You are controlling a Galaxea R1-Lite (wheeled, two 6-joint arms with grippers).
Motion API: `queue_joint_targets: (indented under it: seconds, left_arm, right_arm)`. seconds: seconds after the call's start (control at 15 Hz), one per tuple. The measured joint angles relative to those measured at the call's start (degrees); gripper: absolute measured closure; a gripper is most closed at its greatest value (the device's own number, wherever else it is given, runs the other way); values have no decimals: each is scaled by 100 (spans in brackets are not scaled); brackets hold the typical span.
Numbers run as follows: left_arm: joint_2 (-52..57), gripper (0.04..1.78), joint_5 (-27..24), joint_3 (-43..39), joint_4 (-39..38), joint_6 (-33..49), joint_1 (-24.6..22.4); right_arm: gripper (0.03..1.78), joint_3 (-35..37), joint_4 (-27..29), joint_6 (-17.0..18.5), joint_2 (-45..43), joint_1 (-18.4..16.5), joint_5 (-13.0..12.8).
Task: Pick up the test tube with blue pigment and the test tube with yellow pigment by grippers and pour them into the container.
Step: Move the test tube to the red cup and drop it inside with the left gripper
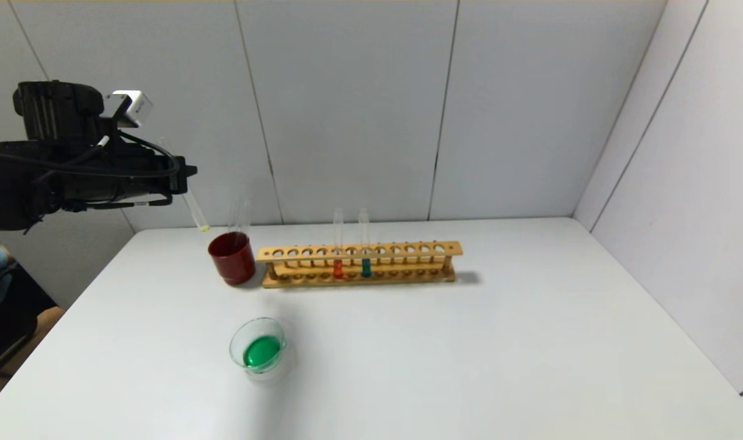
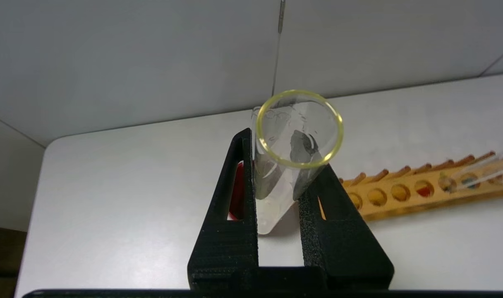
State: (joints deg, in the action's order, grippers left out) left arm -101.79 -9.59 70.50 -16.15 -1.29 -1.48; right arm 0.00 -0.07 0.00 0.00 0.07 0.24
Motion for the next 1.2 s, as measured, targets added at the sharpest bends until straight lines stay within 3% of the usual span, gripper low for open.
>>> queue_joint_targets:
  seconds: [0.33,1.2]
  left_arm:
    - [-686,149,0,-84,-1000,749,-61]
    - [-1640,149,52,-664,-2403,831,-282]
  right_arm:
    - [6,0,0,0,0,0,0]
    - [6,0,0,0,0,0,-2]
